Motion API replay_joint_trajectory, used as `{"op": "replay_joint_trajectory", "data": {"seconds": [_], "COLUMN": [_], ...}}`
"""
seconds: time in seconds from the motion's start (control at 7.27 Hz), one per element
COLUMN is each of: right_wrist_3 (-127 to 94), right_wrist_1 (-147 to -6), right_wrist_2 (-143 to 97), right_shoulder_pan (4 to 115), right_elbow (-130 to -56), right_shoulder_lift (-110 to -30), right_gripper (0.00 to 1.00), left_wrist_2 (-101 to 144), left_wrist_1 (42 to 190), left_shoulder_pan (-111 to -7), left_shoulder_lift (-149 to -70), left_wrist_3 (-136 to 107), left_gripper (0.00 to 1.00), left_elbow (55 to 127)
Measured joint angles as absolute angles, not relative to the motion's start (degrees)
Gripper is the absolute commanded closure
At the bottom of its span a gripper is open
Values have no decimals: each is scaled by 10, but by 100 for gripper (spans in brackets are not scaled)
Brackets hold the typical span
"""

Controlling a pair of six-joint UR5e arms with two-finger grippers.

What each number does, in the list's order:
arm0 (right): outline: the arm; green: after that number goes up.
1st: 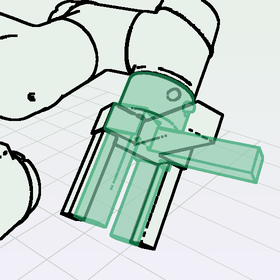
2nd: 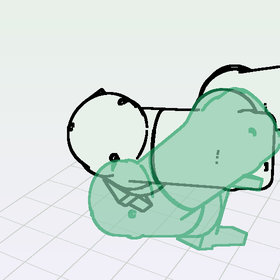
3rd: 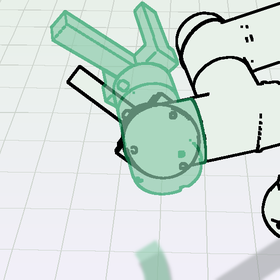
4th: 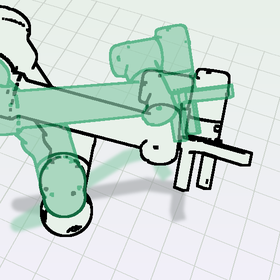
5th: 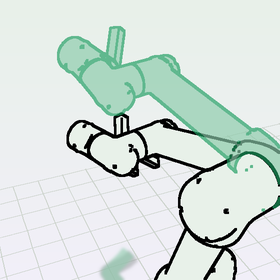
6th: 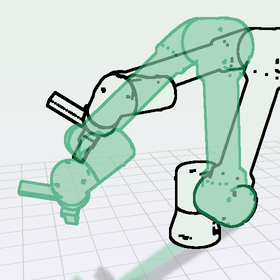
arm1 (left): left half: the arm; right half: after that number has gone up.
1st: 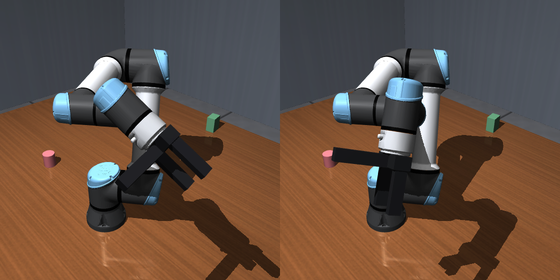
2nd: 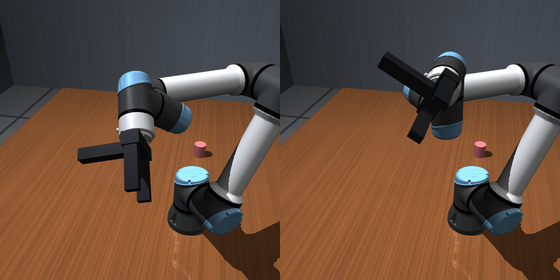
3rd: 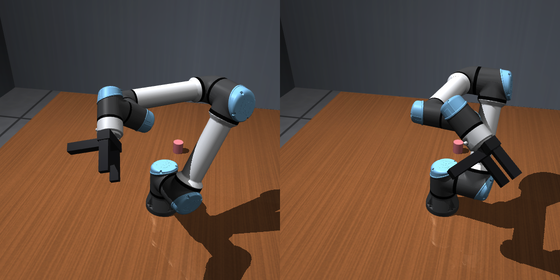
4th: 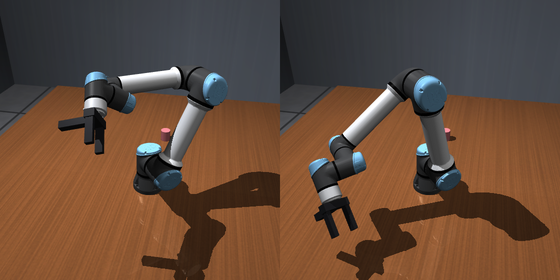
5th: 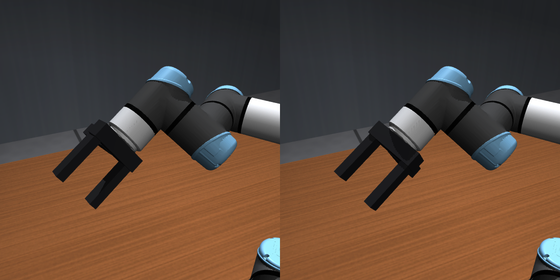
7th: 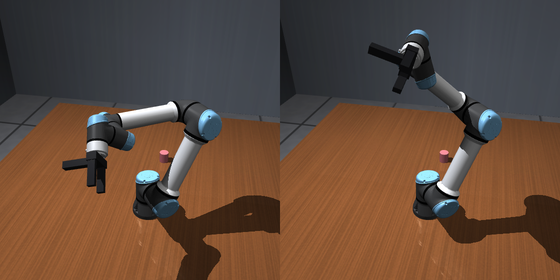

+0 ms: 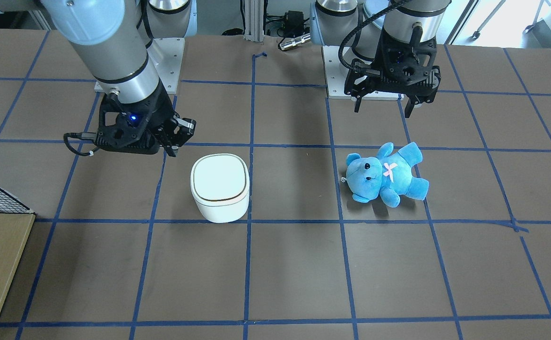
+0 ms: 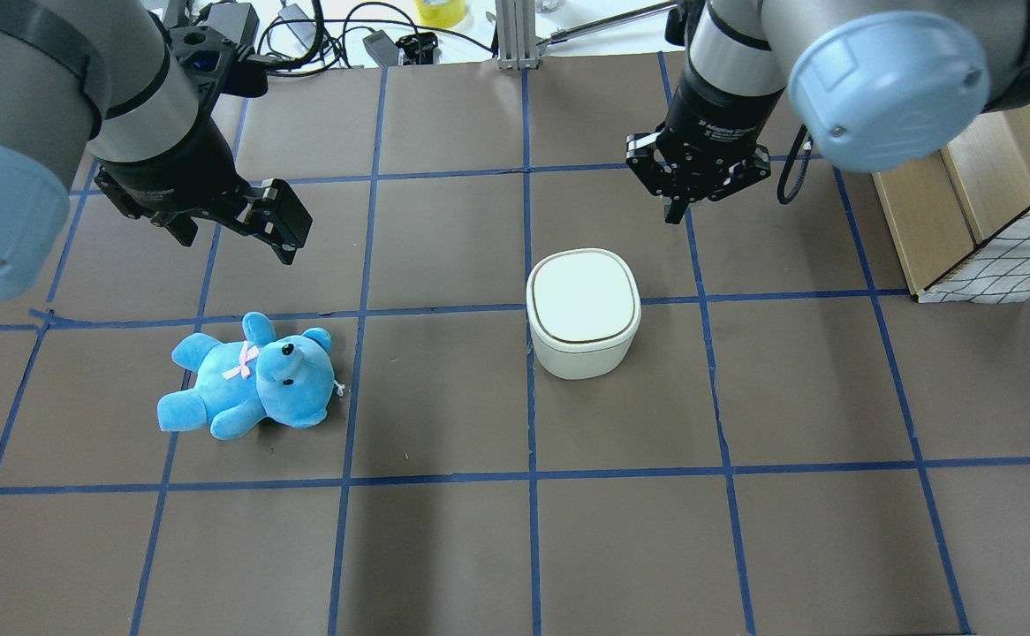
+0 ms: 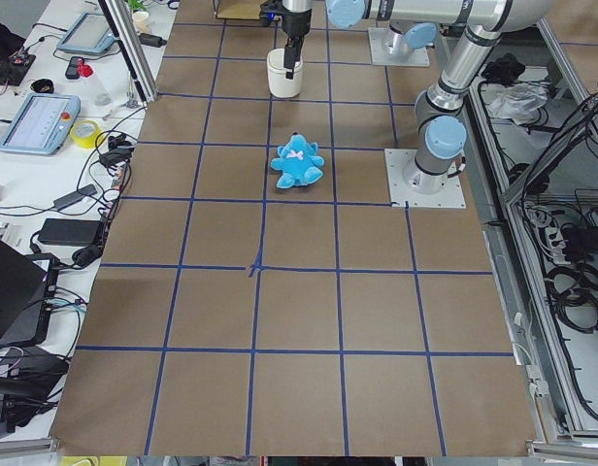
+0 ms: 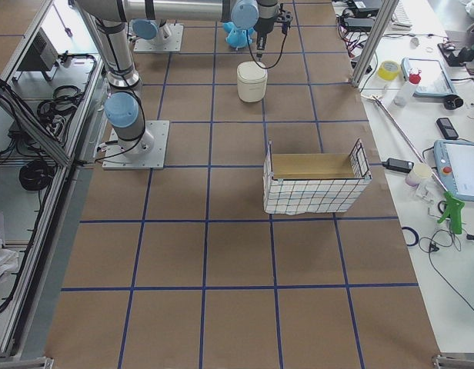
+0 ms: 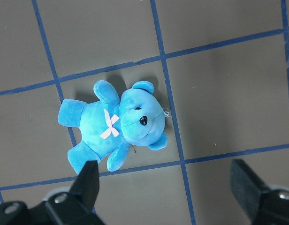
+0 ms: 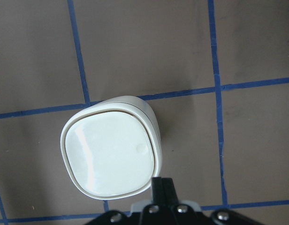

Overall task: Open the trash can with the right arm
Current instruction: 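Lower the right gripper onto the lid of the white trash can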

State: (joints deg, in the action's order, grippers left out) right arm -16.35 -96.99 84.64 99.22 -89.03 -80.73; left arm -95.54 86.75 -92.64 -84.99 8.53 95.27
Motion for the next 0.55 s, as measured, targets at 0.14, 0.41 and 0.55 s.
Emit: {"op": "replay_joint_trajectory", "data": {"seconds": [0.14,0.41,0.55], "right_wrist_3": [-172,-175,-174], "right_wrist_1": [-980,-1026,-1061], "right_wrist_2": [846,846,846], "right_shoulder_pan": [1004,1013,1014], "right_elbow": [-897,-938,-968], "right_shoulder_lift": [-795,-783,-781], "right_gripper": [100,100,100], "left_wrist_2": [-955,-955,-955], "left_wrist_1": [867,867,867], "left_shoulder_pan": [-926,-926,-926], "left_shoulder_lift": [-850,-850,-850], "left_wrist_3": [85,85,85], "left_gripper": [0,0,0], "left_elbow": [953,953,953]}}
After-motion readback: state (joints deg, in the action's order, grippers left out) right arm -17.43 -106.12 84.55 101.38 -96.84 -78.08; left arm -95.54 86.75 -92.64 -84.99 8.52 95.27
